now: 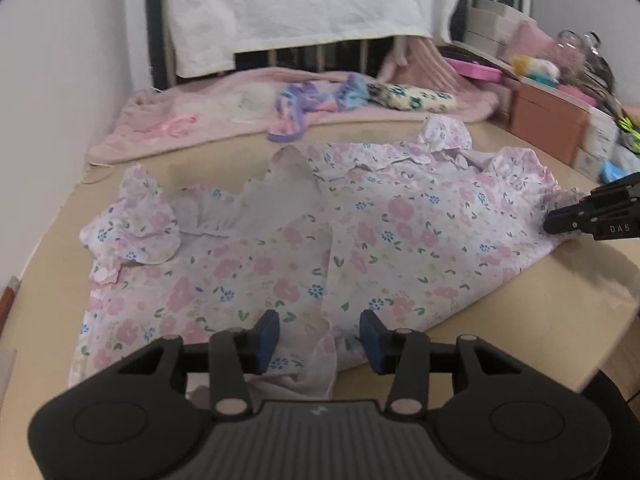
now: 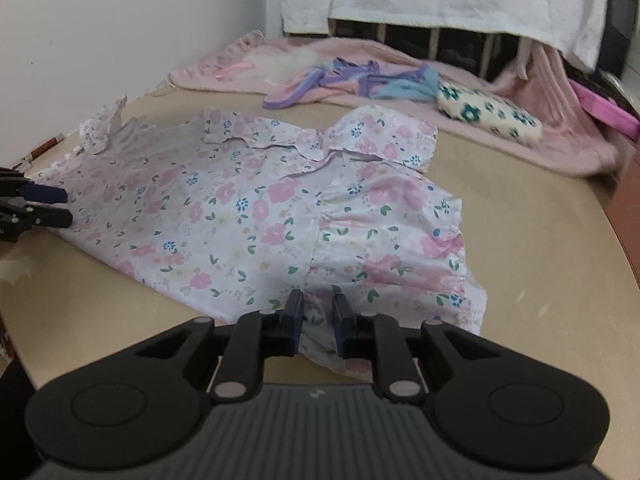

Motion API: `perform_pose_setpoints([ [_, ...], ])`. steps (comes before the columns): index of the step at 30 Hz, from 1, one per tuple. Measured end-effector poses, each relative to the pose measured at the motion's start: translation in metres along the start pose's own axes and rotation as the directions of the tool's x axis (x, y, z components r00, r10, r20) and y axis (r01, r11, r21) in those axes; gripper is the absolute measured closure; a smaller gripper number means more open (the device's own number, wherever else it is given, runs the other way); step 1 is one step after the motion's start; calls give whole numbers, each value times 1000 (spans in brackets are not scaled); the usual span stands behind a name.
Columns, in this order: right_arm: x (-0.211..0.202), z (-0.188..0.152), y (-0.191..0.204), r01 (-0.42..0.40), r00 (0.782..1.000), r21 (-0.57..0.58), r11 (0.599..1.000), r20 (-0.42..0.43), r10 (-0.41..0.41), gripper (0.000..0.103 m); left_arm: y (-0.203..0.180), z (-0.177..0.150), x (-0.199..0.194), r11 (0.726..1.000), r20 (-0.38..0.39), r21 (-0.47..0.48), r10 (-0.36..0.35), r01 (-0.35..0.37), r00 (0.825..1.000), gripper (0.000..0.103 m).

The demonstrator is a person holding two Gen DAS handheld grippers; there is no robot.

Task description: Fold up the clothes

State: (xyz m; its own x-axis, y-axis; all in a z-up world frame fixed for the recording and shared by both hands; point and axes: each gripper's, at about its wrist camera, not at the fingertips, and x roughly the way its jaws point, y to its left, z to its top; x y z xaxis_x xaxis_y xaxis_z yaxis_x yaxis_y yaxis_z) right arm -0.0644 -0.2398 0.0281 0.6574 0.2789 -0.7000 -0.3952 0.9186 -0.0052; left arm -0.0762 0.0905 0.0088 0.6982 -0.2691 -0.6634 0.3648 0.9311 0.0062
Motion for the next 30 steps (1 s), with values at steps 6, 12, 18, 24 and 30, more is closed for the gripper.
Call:
perform_pose_setpoints([
  [6, -39, -3, -8, -57, 998, 94, 994, 24, 55, 87, -2, 27, -18, 999, -24, -5, -48, 47, 999, 61],
  [12, -82, 92, -35, 13, 969, -129, 991, 248, 19, 40, 20, 139, 6, 994, 33, 78, -75, 72, 997, 23],
  [18, 51, 168, -70, -86, 996, -285, 955, -52, 74, 39, 37, 190, 120, 987, -129, 44, -146, 153, 981, 33],
  [24, 133, 155, -97, -120, 968, -215, 969, -243, 65, 71, 48, 168, 165, 995, -186, -5, -98, 98, 978, 54],
  [30, 116, 140, -118, -82, 981, -130, 988, -187, 57, 95, 48, 160, 156, 993, -150, 7, -117, 119, 982, 73],
])
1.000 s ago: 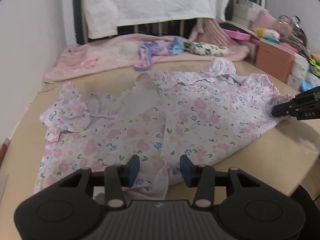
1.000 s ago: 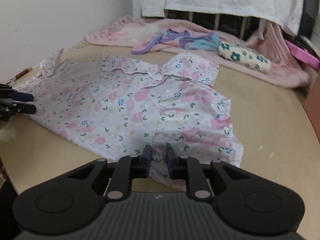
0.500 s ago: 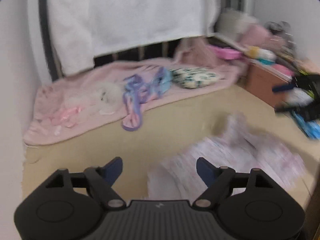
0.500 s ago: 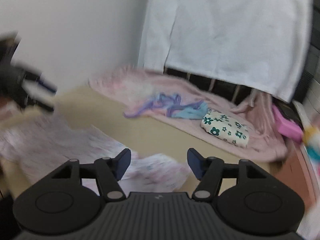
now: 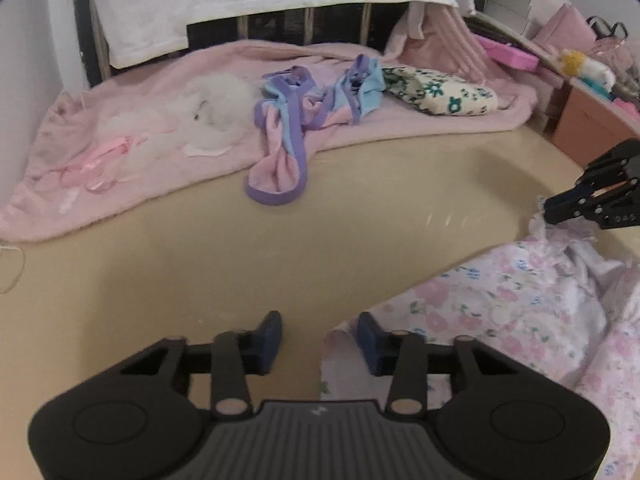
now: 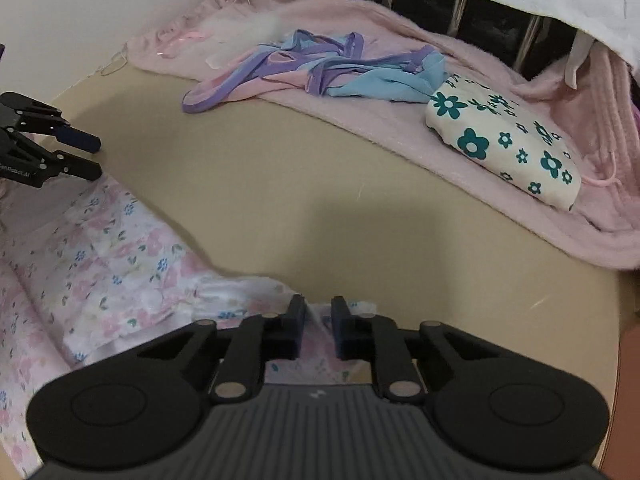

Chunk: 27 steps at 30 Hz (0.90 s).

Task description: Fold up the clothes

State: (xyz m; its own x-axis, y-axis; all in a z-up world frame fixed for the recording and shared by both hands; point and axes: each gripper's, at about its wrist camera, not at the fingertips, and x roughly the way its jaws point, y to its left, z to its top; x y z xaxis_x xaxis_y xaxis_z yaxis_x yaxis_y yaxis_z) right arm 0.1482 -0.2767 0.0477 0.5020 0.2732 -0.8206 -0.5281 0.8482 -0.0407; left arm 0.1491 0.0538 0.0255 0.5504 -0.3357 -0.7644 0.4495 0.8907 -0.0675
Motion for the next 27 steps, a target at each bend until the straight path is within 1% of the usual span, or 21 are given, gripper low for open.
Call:
perform_pose_setpoints([
  [1, -4, -3, 3, -2, 1000, -2, 1000, 9, 2, 98, 2, 0, -1, 999, -2, -22, -32, 32, 999, 73],
  [4, -14, -5, 8, -24, 999, 4, 1000, 42, 23, 97, 9, 5, 0, 992, -27, -75, -103, 101, 994, 70],
  [6, -16, -2, 6, -79, 996, 27, 996, 47, 78, 87, 13, 7, 2, 986, -42, -114, -129, 124, 991, 70],
  [7, -18, -1, 4, -110, 993, 33, 993, 53, 108, 68, 16, 8, 2, 982, -45, -132, -139, 132, 989, 71],
  [8, -19, 0, 5, -123, 991, 22, 992, 62, 121, 61, 16, 8, 2, 981, -43, -139, -144, 137, 989, 76],
  [9, -17, 1, 8, -117, 991, 9, 993, 59, 116, 61, 15, 7, 2, 982, -43, -130, -143, 136, 989, 89],
  [10, -15, 1, 11, -108, 993, -5, 994, 55, 108, 65, 13, 6, 2, 984, -42, -117, -140, 134, 989, 95],
  [11, -12, 2, 13, -92, 995, -11, 996, 47, 93, 87, 10, 5, 1, 985, -36, -109, -135, 131, 990, 97],
  [12, -10, 2, 15, -84, 996, -19, 996, 40, 84, 97, 7, 4, 1, 987, -30, -101, -130, 127, 991, 99],
  [14, -9, 0, 18, -58, 997, -40, 998, 43, 60, 102, 5, 2, -2, 987, -24, -109, -125, 122, 992, 101],
  [15, -12, -1, 18, -43, 997, -41, 998, 59, 45, 102, 6, 2, -5, 985, -18, -118, -129, 126, 991, 101],
  [17, -21, -4, 16, -18, 995, -33, 999, 98, 21, 103, 6, 1, -16, 985, 20, -115, -128, 129, 992, 101],
  [19, -38, -5, 16, -19, 989, -43, 999, 147, 25, 102, 3, 2, -28, 986, 55, -87, -138, 143, 989, 101],
  [20, -43, -5, 16, -26, 987, -54, 998, 159, 34, 99, 1, 2, -33, 987, 67, -69, -138, 142, 988, 101],
  [21, -43, -3, 13, -37, 987, -63, 997, 156, 47, 91, -3, 2, -37, 989, 75, -50, -135, 139, 988, 101],
  [23, -36, 0, 9, -51, 989, -88, 995, 130, 63, 26, -10, 1, -45, 990, 92, -17, -136, 139, 986, 101],
  [24, -32, 1, 8, -54, 990, -106, 993, 125, 68, 23, -13, 0, -49, 990, 101, -1, -140, 141, 985, 101],
  [25, -28, 2, 7, -67, 989, -130, 989, 124, 83, 26, -16, -2, -53, 989, 111, 13, -145, 145, 983, 101],
  [27, -19, 5, 4, -122, 986, -157, 980, 94, 138, 26, -21, -6, -60, 987, 128, 37, -159, 156, 979, 101],
])
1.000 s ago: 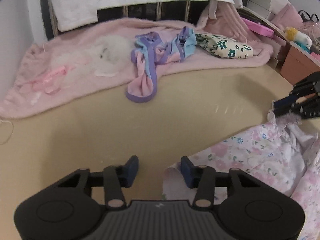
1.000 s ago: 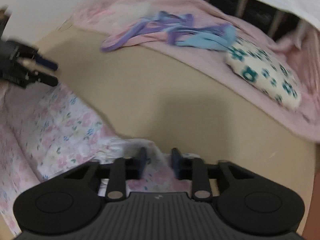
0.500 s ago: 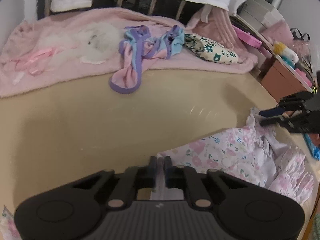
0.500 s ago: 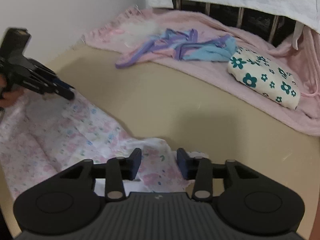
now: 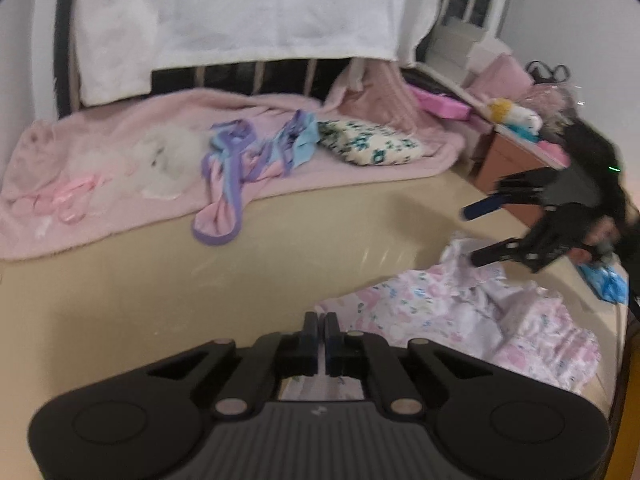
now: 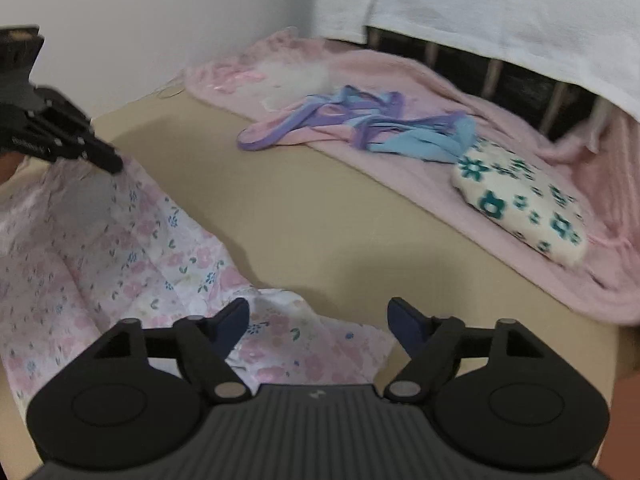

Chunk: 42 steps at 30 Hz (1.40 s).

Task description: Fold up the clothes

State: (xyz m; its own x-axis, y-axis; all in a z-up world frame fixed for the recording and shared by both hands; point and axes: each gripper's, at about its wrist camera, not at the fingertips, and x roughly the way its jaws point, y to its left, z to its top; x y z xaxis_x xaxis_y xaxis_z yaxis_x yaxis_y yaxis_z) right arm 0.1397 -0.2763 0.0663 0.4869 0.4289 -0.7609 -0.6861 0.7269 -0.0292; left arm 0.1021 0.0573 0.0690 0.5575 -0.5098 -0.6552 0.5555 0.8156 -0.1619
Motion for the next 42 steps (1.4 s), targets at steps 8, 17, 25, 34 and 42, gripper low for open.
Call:
perform_pose_setpoints([
  [8, 1, -8, 0, -85, 996, -95, 992, 4, 86, 101, -10, -13, -24, 997, 40, 72, 32, -35, 999, 101],
  [17, -111, -83, 86, 165, 970, -308, 937, 224, -97, 102, -44, -75, -85, 991, 93, 115, 60, -70, 994, 103],
  [25, -113, -66, 93, 155, 969, -220, 963, 224, -104, 41, -32, -35, -46, 985, 6, 110, 136, -136, 991, 45],
  [34, 2, -18, -11, 9, 1000, 130, 991, 18, -12, 55, 24, 12, 57, 982, -203, -122, 119, -146, 972, 55],
  [42, 6, -15, 8, -88, 996, -50, 995, 27, 89, 102, 26, -1, 53, 990, -165, -125, 40, -61, 985, 100],
])
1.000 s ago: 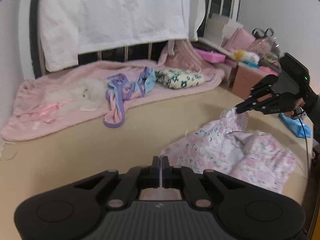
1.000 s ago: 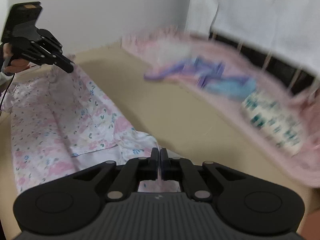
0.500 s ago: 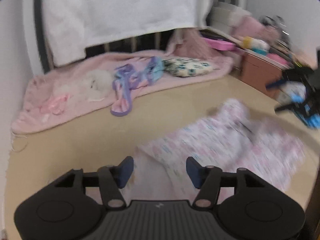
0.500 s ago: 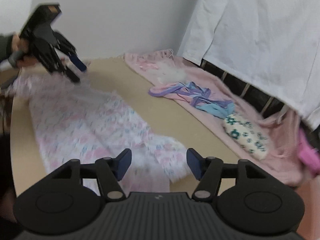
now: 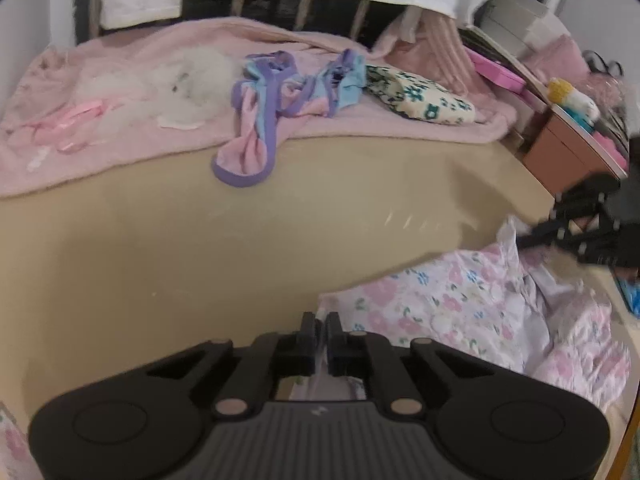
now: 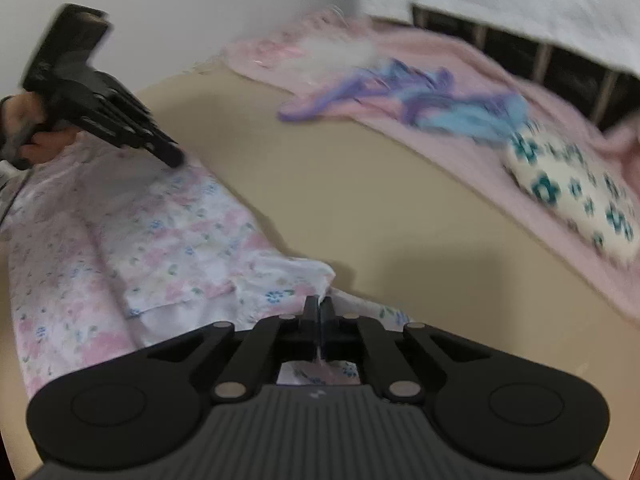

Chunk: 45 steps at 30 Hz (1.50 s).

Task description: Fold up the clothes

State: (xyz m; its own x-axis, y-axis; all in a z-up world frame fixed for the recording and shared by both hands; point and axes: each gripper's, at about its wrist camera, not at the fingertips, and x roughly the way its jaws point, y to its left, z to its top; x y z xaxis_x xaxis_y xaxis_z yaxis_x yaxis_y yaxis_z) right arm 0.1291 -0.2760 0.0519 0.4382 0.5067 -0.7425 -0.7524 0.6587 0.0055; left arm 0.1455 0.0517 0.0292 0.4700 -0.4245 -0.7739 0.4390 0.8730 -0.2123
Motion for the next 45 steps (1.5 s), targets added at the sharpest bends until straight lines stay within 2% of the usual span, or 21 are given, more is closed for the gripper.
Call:
perform_pose_setpoints([
  [7, -67, 15, 42, 81, 987, -130, 988, 151, -60, 103, -10, -11, -55, 999, 150, 2, -40, 40, 988, 102],
  [13, -124, -8, 104, 134, 977, -246, 960, 197, -86, 103, -49, -64, -116, 996, 215, 93, -25, 5, 976, 101],
  [15, -133, -27, 127, 130, 980, -270, 954, 181, -82, 103, -63, -93, -125, 994, 208, 106, -30, 8, 978, 101],
  [18, -131, -57, 157, 120, 988, -279, 953, 123, -88, 103, -83, -136, -120, 989, 181, 141, 11, -37, 983, 100],
  [20, -118, -75, 167, 92, 996, -268, 959, 44, -83, 102, -89, -159, -109, 983, 138, 167, 48, -71, 989, 95],
  [22, -104, -90, 177, 106, 992, -267, 958, -44, -121, 102, -84, -172, -111, 982, 92, 181, 29, -46, 995, 92],
  [23, -104, -93, 184, 128, 987, -266, 955, -64, -150, 100, -78, -177, -123, 984, 116, 179, -3, -18, 993, 92],
  [25, -124, -96, 196, 136, 990, -271, 953, -11, -144, 95, -66, -183, -156, 987, 201, 155, -70, 39, 977, 87],
  [26, -136, -94, 197, 147, 989, -245, 958, 43, -141, 87, -63, -184, -172, 989, 248, 138, -84, 51, 965, 75],
  [27, -149, -92, 198, 158, 985, -214, 964, 98, -139, 81, -63, -184, -186, 991, 295, 127, -80, 44, 952, 62],
  [28, -161, -90, 198, 166, 978, -182, 969, 154, -139, 67, -71, -181, -193, 992, 340, 129, -46, 1, 939, 57],
  [29, -167, -86, 201, 182, 966, -138, 973, 208, -151, 62, -82, -177, -193, 987, 371, 153, -21, -39, 929, 53],
  [31, -155, -79, 212, 193, 958, -156, 969, 242, -152, 51, -111, -166, -177, 962, 372, 261, -20, -84, 928, 53],
  [33, -124, -74, 228, 243, 964, -300, 923, 182, -194, 42, -135, -153, -150, 926, 340, 365, -42, -91, 940, 53],
  [36, -75, -74, 244, 311, 947, -498, 809, 94, -306, 41, -158, -138, -103, 872, 243, 480, -26, -97, 970, 54],
  [38, -51, -73, 242, 322, 931, -570, 756, 45, -362, 44, -165, -140, -81, 814, 173, 573, -9, -93, 985, 59],
  [39, -46, -72, 239, 306, 932, -572, 761, 16, -363, 50, -166, -143, -75, 786, 148, 613, -8, -86, 989, 70],
  [40, -42, -70, 237, 287, 933, -568, 771, -15, -358, 78, -164, -147, -71, 775, 134, 627, -6, -80, 991, 77],
  [41, -39, -69, 234, 268, 934, -564, 781, -46, -353, 102, -161, -147, -68, 779, 122, 621, 3, -79, 992, 94],
  [43, -50, -68, 243, 318, 917, -589, 743, -6, -398, 101, -154, -148, -65, 805, 108, 587, 26, -85, 994, 98],
  [45, -61, -70, 267, 438, 860, -671, 599, 119, -496, 101, -146, -152, -67, 823, 111, 560, 39, -95, 993, 99],
])
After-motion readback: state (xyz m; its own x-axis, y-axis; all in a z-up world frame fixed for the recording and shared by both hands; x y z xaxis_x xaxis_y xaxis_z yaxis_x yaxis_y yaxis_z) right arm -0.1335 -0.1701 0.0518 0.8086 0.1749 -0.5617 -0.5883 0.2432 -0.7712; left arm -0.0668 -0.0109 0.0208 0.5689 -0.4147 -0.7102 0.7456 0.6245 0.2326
